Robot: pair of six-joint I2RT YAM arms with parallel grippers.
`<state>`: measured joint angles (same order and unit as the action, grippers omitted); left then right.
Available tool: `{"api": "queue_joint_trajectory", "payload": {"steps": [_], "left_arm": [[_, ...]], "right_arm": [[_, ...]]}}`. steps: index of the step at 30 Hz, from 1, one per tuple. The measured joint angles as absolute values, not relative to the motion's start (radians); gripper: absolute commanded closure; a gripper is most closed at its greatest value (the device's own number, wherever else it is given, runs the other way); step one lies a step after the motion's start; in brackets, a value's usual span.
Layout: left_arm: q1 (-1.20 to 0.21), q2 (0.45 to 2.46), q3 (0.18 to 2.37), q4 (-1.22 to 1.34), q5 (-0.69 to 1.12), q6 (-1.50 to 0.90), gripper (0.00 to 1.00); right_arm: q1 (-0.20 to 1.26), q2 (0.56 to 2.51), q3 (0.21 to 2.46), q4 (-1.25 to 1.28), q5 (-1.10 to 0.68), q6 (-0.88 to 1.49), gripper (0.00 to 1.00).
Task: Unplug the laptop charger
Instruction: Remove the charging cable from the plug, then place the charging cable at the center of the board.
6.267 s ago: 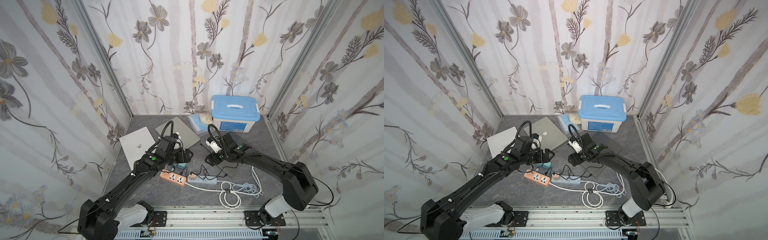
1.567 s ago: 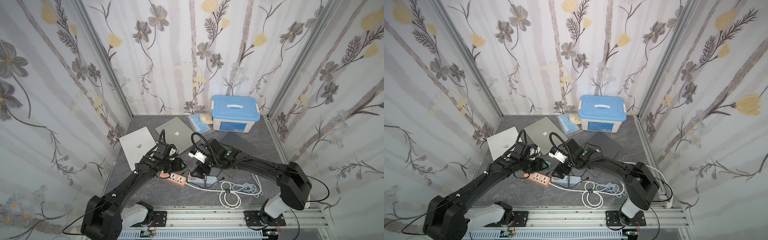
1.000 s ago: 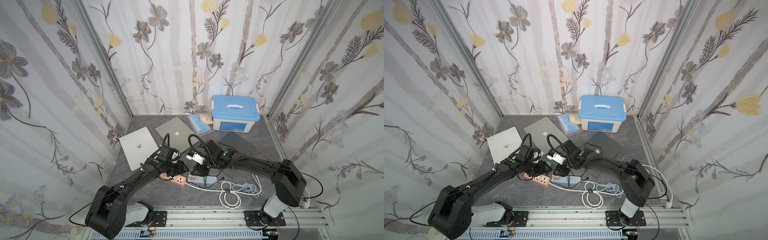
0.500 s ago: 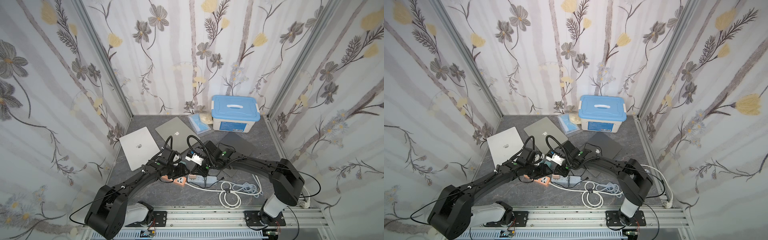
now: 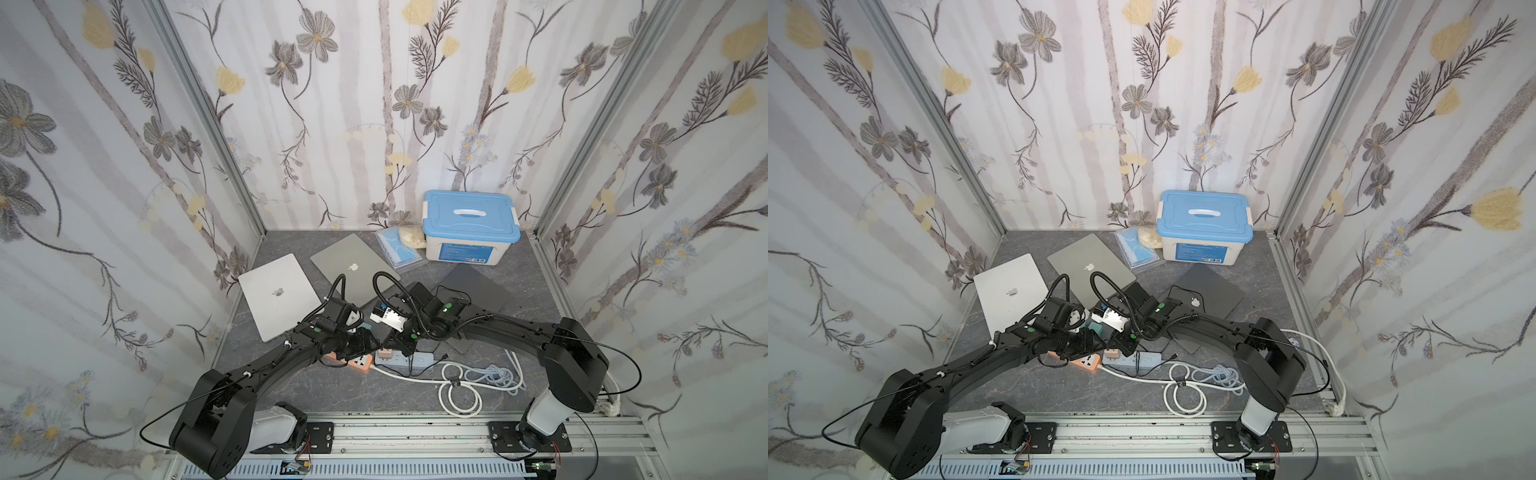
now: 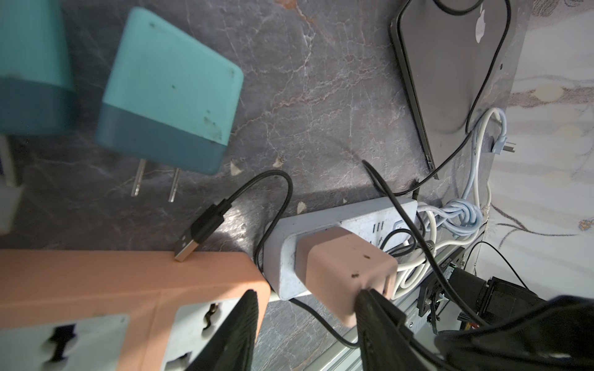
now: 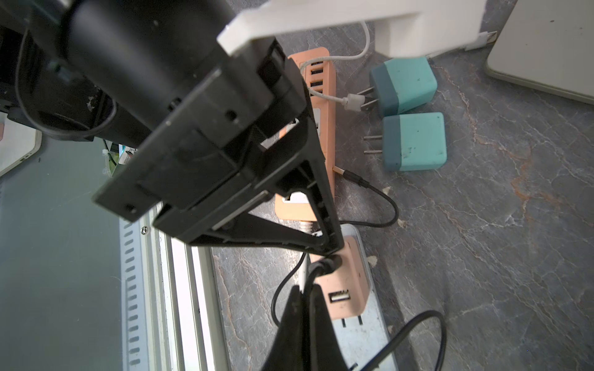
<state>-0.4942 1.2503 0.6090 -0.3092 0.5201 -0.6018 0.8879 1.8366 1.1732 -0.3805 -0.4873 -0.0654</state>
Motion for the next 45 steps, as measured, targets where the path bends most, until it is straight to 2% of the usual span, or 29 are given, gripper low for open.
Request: {"api": "queue_joint_trajectory", "payload": {"steps": [21, 30, 35, 45], "left_arm": [[-0.500, 1.240, 0.590, -0.278, 0.516, -0.606, 0.50], [-0.500, 1.234, 0.593, -0.286, 0.508, -0.608, 0.48], [-0.500, 1.233, 0.609, -0.294, 0.497, -0.609, 0.47], [-0.502, 1.240, 0.642, -0.302, 0.498, -0.608, 0.46]], "right_arm": [[0.881, 1.818, 1.239, -0.403, -0.439, -0.050, 0.99], [0.717, 1.810, 1.180, -0.403, -0.440, -0.007, 0.95], [0.693, 1.887, 1.179, -0.402, -0.440, -0.006, 0.94], [0.661, 1.975, 1.189, -0.360, -0.459, -0.006, 0.80]]}}
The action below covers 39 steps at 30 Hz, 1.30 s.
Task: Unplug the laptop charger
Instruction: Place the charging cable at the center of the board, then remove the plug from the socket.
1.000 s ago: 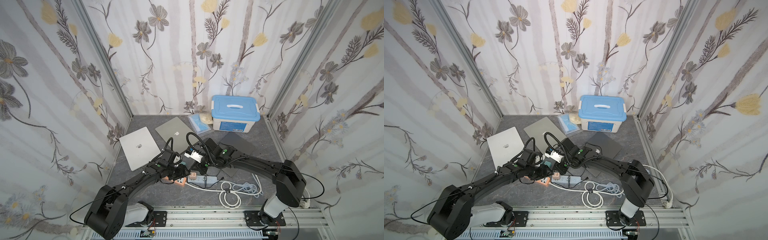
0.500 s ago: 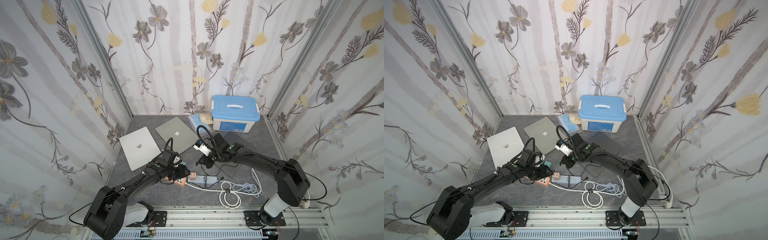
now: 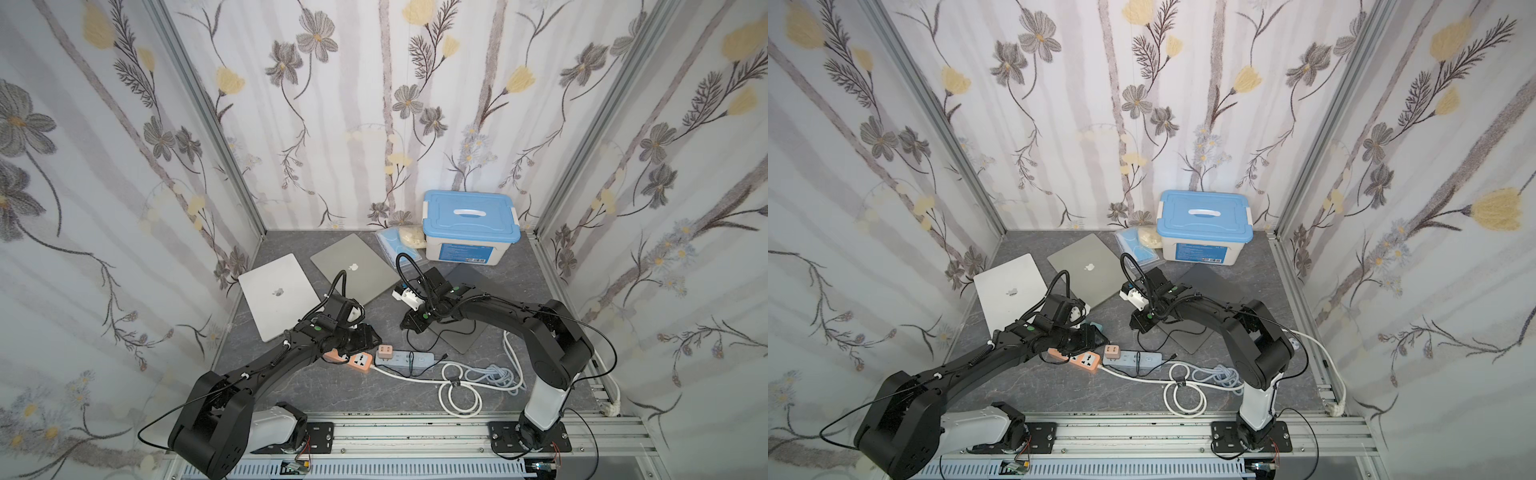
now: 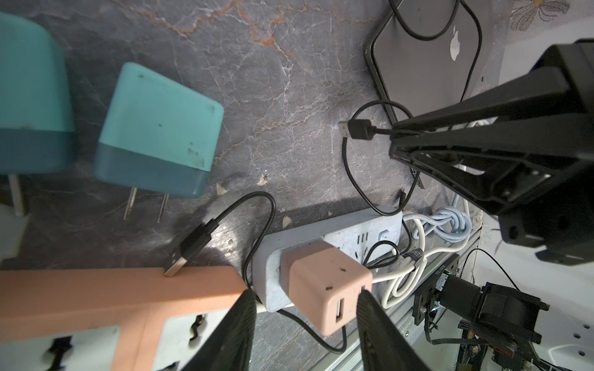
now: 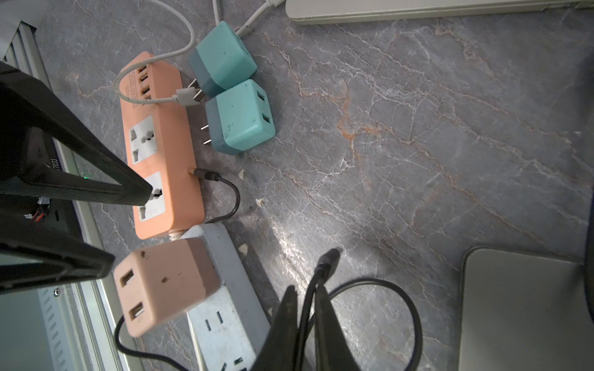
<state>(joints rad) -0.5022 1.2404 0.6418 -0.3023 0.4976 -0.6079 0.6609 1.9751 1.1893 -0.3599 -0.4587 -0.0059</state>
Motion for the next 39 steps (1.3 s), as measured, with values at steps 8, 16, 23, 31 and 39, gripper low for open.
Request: {"api": "queue_joint_trajectory", "payload": {"steps": [8, 16, 23, 31, 39], "left_arm": [[-0.502, 1.217, 0.660, -0.337, 0.491, -0.598, 0.44], [-0.500, 1.216, 0.673, -0.360, 0.482, -0.585, 0.41], [-0.476, 1.197, 0.681, -0.386, 0.470, -0.578, 0.41], [-0.456, 1.154, 0.610, -0.390, 0.450, -0.607, 0.38], [-0.434, 1.097, 0.556, -0.389, 0.443, -0.635, 0.36]], "right_arm": [[0.661, 1.954, 1.174, -0.365, -0.448, -0.008, 0.56], [0.699, 1.820, 1.151, -0.389, -0.397, -0.006, 0.36], [0.803, 1.783, 1.131, -0.405, -0.398, -0.043, 0.25], [0.855, 1.844, 1.137, -0.395, -0.452, -0.070, 0.23], [0.873, 1.914, 1.171, -0.365, -0.472, -0.080, 0.24]]}}
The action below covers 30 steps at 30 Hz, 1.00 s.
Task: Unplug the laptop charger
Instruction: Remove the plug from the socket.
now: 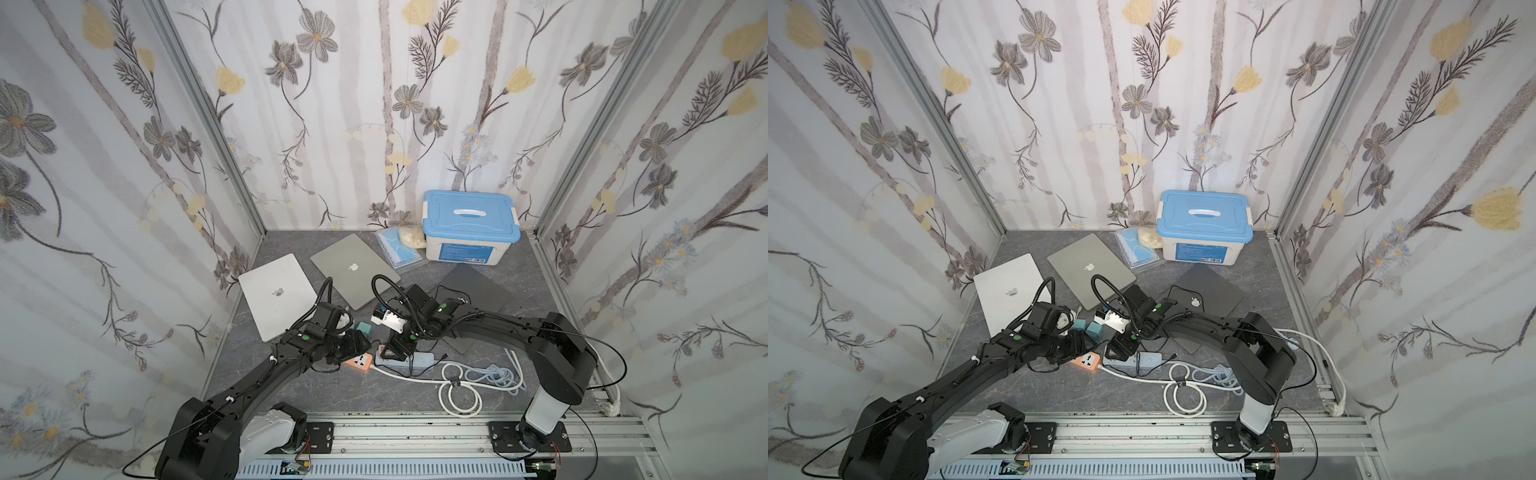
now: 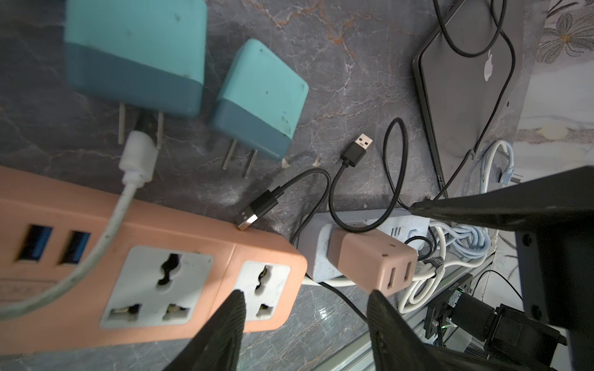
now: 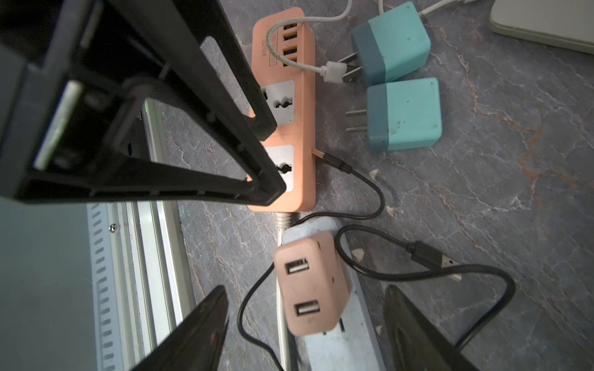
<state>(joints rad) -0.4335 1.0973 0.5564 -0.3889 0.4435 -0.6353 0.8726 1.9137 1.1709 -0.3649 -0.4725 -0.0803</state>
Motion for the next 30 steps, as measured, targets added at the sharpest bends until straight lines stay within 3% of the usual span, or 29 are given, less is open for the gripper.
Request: {"api": "queue_joint_trajectory", "payload": {"steps": [13, 19, 30], "left_arm": [[-0.426, 1.078, 0.546, -0.389, 0.441, -0.652, 0.31], [-0.426, 1.077, 0.544, -0.389, 0.441, -0.654, 0.31], [-0.428, 1.110, 0.558, -0.381, 0.447, -0.655, 0.31]], "right_arm": [[0.902, 1.981, 1.203, -0.358, -0.467, -0.106, 0.50], [0.902, 1.982, 1.204, -0.356, -0.444, -0.115, 0.69], [0.902, 1.963, 1.171, -0.307, -0.423, -0.129, 0.85]]}}
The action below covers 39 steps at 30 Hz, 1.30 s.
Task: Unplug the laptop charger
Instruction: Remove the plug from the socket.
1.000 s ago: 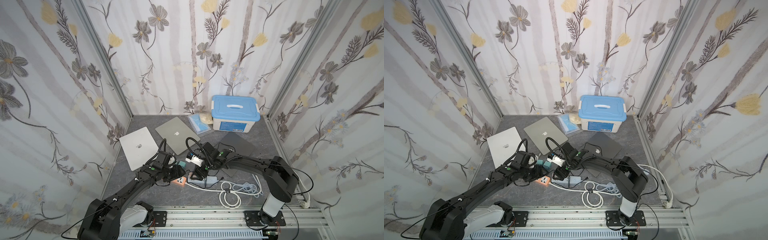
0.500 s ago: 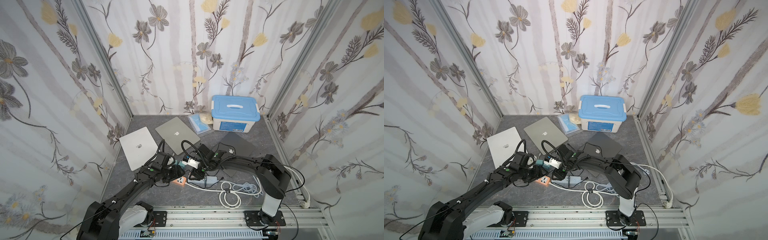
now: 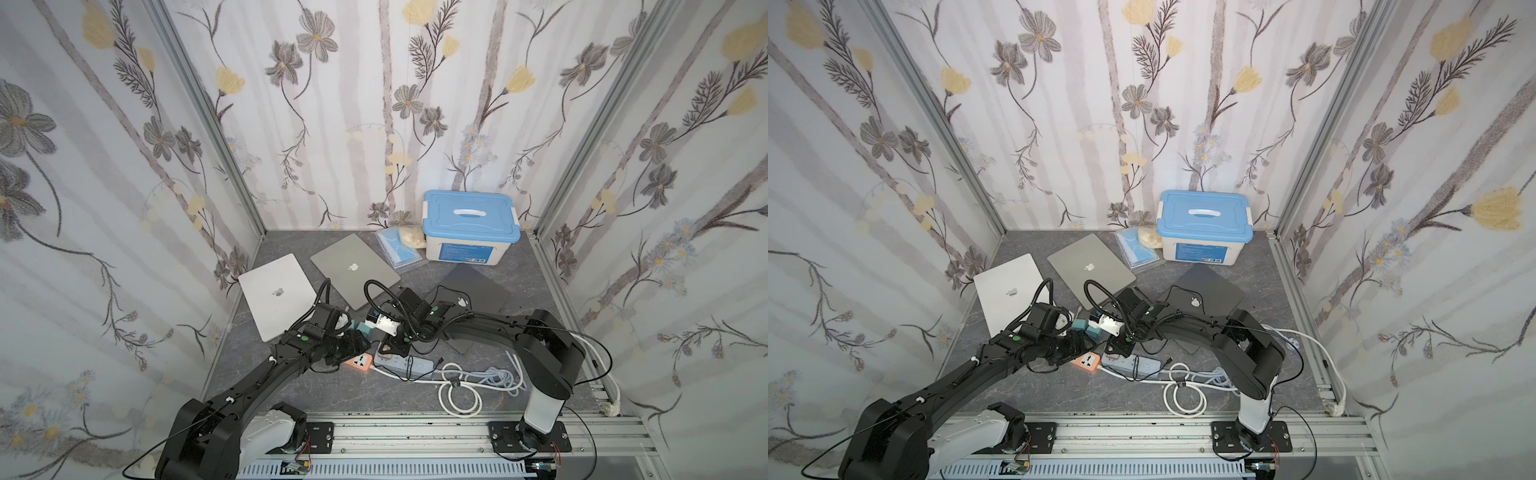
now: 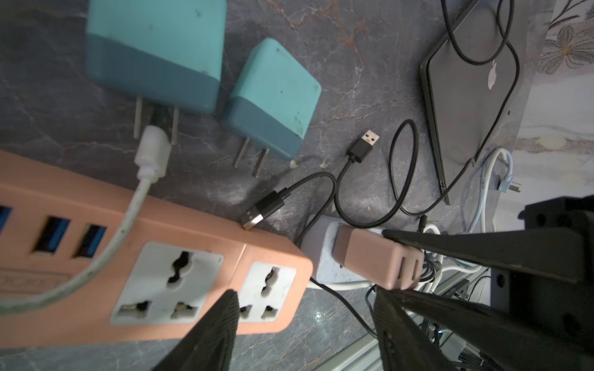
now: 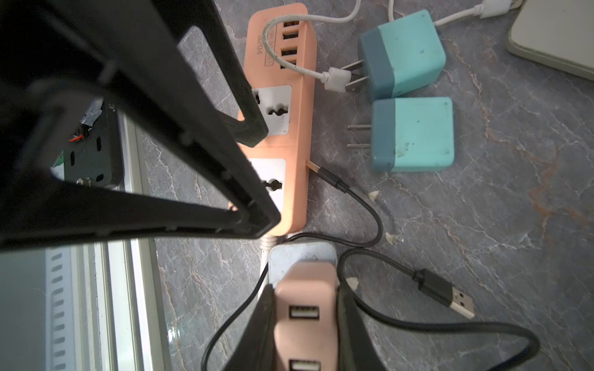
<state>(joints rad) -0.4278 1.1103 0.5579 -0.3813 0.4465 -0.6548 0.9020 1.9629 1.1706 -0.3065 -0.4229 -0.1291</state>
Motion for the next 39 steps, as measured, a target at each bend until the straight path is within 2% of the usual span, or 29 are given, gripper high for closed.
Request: {"api": "queue_joint_trajectory", "payload": {"steps": [5, 17, 29, 39], "left_arm": [[-0.451, 1.150, 0.576, -0.352, 0.451, -0.655, 0.31], [-0.514, 1.258, 0.602, -0.277, 0.452, -0.662, 0.31], [-0.553, 1.438, 0.664, -0.205, 0.444, -0.660, 0.34], [-0.562, 1.504, 0.669, -0.160, 0.441, -0.654, 0.34]], "right_arm": [[0.902, 1.940, 1.127, -0.258, -0.406, -0.129, 0.88], [0.820, 1.879, 1.047, -0.216, -0.398, -0.099, 0.87], [0.818, 1.855, 1.019, -0.195, -0.379, -0.099, 0.87], [0.807, 1.855, 1.019, -0.196, -0.380, -0.098, 0.88]]}}
